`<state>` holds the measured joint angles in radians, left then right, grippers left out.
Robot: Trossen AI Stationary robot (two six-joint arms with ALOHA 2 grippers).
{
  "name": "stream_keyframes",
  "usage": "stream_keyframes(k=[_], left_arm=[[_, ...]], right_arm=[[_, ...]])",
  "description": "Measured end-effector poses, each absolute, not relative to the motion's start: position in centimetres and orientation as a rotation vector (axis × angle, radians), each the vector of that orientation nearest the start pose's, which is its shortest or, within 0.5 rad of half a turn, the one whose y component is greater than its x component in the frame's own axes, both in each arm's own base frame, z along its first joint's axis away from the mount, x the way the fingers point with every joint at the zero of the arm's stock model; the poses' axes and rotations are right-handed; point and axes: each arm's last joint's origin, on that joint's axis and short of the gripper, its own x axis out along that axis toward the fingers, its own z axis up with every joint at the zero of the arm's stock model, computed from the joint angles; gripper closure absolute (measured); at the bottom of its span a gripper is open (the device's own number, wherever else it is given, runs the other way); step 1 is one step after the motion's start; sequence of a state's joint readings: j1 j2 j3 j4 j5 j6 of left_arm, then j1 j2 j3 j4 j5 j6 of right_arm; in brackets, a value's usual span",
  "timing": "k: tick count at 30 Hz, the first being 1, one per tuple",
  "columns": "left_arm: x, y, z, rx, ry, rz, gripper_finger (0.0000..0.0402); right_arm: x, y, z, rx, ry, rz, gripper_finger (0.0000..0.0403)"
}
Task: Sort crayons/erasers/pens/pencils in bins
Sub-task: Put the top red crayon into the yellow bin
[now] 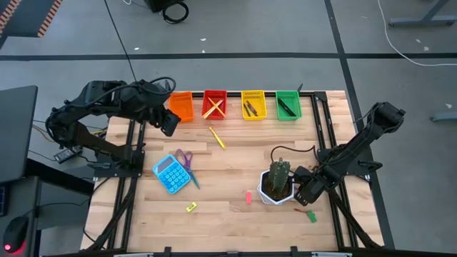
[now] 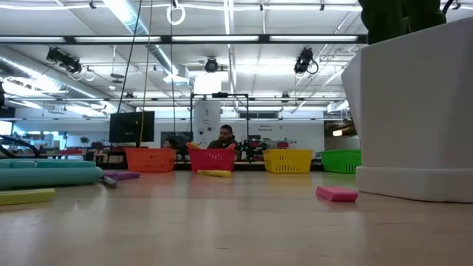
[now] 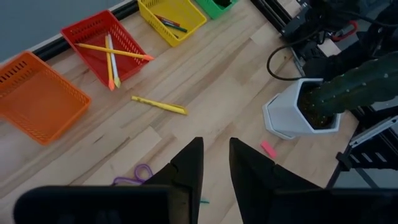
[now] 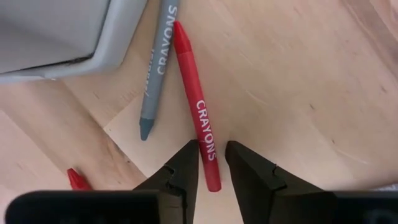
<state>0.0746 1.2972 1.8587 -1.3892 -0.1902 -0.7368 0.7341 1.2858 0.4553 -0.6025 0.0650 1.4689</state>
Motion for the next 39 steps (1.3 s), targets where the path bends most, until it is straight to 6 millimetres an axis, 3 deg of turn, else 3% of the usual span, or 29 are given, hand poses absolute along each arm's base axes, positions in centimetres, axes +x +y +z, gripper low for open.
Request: stream_keyframes(k=[6,15,39], left_arm=[[18.6,1.9,46.6,-0.637,0.725,0.551,0.0320],[18.6,1.9,46.6,-0.597,0.742,0.537,0.0315],[18.6,1.9,46.6,-0.595,0.742,0.536,0.0317]], right_arm=[[12.8,11.0,12.8,0.602,1.353,-0.544,0.0313],[12.8,10.9,12.9,0.572,1.358,-0.559,0.0360],[11.3,9.5,15.8,0.721,1.260,-0.579,0.0364]])
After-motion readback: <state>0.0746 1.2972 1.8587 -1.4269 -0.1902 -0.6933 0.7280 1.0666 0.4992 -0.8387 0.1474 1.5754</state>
